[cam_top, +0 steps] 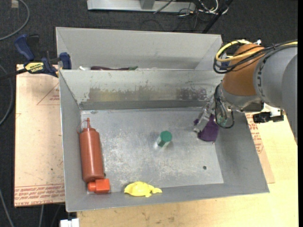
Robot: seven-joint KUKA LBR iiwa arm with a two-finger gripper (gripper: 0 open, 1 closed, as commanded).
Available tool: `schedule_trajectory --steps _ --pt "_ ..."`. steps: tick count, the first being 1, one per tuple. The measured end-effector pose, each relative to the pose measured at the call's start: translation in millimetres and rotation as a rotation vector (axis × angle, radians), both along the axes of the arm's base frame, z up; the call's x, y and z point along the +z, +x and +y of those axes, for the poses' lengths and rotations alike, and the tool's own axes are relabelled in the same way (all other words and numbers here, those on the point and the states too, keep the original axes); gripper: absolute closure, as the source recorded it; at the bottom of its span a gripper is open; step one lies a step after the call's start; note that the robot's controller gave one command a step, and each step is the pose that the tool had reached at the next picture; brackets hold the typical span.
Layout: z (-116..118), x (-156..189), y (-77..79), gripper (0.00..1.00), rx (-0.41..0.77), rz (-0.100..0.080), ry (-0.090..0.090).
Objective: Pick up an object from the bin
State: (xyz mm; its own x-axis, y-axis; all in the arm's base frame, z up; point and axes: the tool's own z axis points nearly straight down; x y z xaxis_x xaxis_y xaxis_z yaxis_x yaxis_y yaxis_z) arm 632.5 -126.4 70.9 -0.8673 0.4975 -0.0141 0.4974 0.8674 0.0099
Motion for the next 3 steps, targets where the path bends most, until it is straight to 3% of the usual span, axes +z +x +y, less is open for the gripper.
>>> schedule_trajectory --steps 1,2,3 --pt "0.5 -0.1 0.0 1.0 0.003 0.001 0.0" --pt "4.8 44.5 1.3 1.0 0.035 0.008 0.0" --pt "9.1 106.1 0.6 1.0 0.071 0.002 -0.001"
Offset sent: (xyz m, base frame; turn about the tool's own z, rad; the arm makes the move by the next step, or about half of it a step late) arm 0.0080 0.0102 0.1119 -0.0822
